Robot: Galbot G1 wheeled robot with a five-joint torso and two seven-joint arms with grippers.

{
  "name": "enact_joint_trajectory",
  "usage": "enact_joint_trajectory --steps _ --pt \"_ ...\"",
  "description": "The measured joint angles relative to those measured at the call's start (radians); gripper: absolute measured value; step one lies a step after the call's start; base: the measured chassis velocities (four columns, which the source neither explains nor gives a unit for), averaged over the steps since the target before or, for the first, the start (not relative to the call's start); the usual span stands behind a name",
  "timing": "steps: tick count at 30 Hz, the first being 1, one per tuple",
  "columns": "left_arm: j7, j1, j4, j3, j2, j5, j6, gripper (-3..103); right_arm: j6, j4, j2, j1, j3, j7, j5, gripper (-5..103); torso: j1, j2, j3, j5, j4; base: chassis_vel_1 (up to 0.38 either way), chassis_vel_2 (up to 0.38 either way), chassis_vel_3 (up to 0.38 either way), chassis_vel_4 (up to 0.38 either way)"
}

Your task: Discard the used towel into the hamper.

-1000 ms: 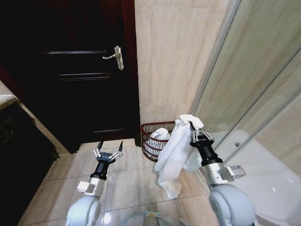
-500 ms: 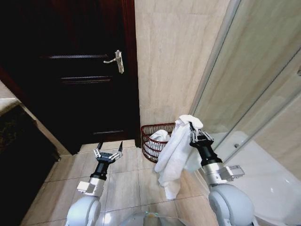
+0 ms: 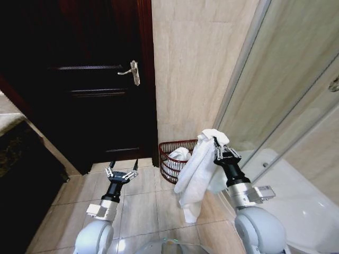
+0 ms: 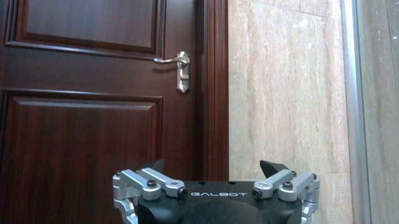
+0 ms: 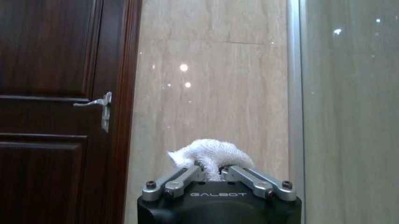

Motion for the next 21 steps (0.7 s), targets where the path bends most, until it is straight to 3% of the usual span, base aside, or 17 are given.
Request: enact_joint_trajectory --steps 8,21 --pt "0.030 0.015 -0.003 0.004 0.004 -0.007 -0.016 100 0.013 -0.007 0.001 0.004 0.000 0.002 0.000 7 0.007 0.022 0.015 0.0000 0.0000 0.000 0.000 0.000 0.000" --pt "0.051 0.008 0.008 0.001 0.005 -0.001 -0.057 100 0.020 -0.025 0.010 0.010 0.003 -0.013 0.001 7 0.006 0.019 0.013 0.0000 0.0000 0.000 0.000 0.000 0.000"
